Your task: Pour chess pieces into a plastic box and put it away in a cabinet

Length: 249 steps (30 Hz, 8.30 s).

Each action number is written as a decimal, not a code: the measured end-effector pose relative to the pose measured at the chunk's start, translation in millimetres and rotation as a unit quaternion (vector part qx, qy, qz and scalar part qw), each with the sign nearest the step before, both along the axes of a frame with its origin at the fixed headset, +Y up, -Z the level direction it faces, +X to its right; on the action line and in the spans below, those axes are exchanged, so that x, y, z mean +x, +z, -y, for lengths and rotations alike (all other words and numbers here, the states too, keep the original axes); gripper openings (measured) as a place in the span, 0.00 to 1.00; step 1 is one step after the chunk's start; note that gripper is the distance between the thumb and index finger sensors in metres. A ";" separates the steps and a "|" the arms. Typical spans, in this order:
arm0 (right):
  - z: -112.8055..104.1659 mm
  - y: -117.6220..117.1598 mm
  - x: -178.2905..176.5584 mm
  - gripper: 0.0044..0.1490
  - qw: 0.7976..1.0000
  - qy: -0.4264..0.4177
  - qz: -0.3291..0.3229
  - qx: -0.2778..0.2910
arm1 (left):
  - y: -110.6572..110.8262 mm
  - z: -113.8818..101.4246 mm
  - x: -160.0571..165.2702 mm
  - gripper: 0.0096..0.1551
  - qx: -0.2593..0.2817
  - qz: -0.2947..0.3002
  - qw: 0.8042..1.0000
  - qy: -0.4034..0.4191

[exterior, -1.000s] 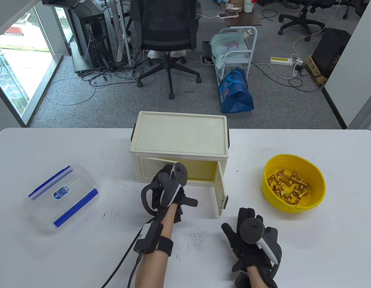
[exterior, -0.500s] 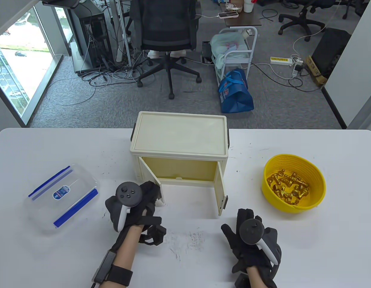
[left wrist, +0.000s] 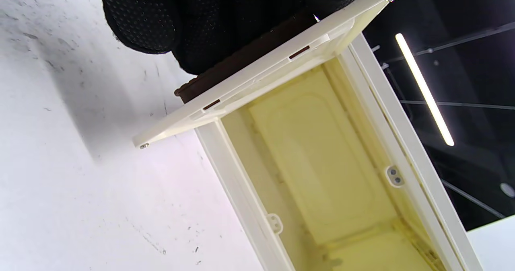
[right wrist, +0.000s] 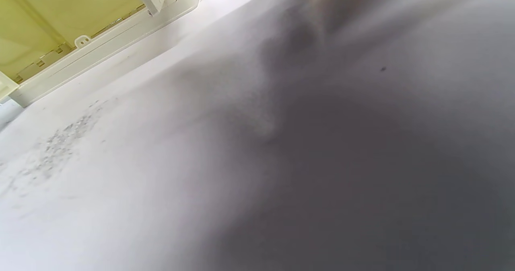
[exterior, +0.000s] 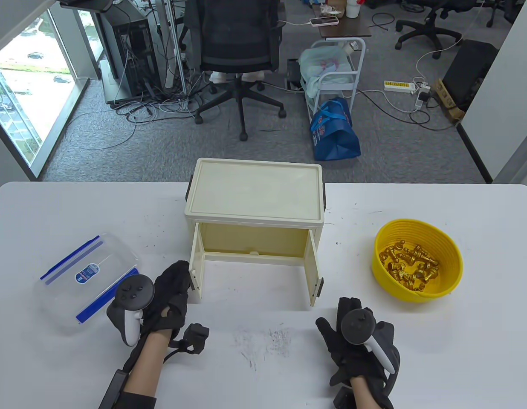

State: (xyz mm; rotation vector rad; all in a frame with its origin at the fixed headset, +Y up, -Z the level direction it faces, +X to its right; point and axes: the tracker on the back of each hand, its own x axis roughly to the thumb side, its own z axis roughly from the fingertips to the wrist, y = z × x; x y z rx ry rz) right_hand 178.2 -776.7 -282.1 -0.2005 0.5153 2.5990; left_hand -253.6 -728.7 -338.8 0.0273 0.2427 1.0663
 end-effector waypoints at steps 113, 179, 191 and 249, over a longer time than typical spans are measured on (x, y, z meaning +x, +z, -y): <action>-19.2 9.4 -8.6 0.52 0.999 0.034 -0.032 0.023 | -15.3 -12.0 116.5 0.57 -0.262 0.136 0.865 -0.407; -5.6 0.1 -80.6 0.34 0.985 -0.165 -0.014 0.050 | 34.2 48.7 52.7 0.30 -0.113 0.160 0.971 -0.135; -13.4 8.6 -54.8 0.41 0.992 -0.108 0.028 0.062 | 39.8 41.7 34.4 0.31 -0.089 0.122 0.973 -0.176; -60.3 44.8 -56.1 0.50 0.949 -0.064 0.012 0.309 | 57.4 -72.2 40.2 0.33 0.028 0.216 0.961 0.173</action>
